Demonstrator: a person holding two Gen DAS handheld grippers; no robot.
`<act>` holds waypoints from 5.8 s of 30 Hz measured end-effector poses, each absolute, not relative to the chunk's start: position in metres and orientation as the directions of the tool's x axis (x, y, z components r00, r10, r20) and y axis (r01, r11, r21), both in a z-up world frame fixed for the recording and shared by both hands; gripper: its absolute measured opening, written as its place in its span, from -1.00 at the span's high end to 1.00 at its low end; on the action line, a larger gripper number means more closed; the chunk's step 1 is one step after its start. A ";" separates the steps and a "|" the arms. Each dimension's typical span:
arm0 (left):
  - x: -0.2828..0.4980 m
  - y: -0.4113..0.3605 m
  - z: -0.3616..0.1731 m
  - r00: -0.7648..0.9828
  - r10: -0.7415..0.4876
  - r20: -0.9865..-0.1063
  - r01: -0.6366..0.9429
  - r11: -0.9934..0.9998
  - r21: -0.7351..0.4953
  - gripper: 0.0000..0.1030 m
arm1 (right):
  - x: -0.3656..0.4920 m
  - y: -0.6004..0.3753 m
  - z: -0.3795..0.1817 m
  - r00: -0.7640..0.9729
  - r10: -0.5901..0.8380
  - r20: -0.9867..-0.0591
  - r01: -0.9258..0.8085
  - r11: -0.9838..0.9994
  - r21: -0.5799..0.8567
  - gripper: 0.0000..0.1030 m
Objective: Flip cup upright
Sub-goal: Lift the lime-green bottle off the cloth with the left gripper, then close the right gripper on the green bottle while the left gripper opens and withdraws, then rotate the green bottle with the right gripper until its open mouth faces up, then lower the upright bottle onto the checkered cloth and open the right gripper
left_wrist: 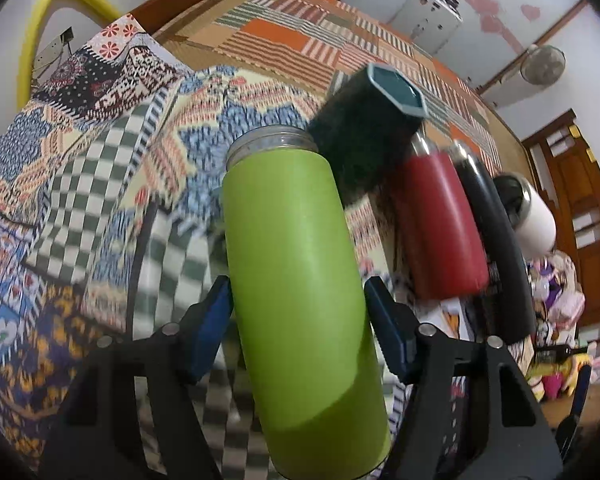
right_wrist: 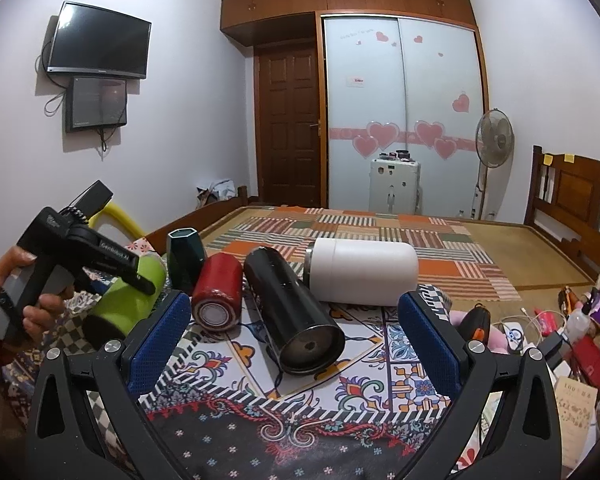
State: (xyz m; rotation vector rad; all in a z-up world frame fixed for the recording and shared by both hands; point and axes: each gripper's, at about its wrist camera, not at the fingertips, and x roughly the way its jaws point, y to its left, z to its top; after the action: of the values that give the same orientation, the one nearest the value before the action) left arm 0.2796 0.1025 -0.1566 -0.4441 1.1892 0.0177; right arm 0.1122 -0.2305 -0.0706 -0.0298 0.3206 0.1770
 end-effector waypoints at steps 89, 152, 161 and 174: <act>0.095 0.145 -0.123 0.799 0.008 -0.601 -0.072 0.994 -0.083 -0.72 | 0.226 -0.054 -0.148 0.295 0.318 -0.901 -0.500 0.855 0.138 -0.62; 0.108 0.097 -0.104 0.817 -0.001 -0.577 -0.020 0.999 -0.030 -0.78 | 0.181 -0.092 -0.078 0.646 0.415 -0.641 -0.522 0.852 0.025 -0.17; 0.111 0.097 -0.106 0.812 -0.004 -0.584 -0.025 0.999 -0.042 -0.79 | 0.177 -0.087 -0.079 0.673 0.406 -0.618 -0.517 0.856 0.000 -0.18; 0.096 0.092 -0.085 0.841 0.013 -0.541 -0.032 0.999 -0.027 -0.79 | 0.163 -0.094 -0.066 0.708 0.411 -0.575 -0.495 0.869 0.012 -0.54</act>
State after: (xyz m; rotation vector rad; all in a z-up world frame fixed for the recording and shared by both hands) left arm 0.0956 0.0915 -0.0846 -0.0353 0.5711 0.0239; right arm 0.1626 -0.0936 -0.0663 -0.1470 0.6013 0.5054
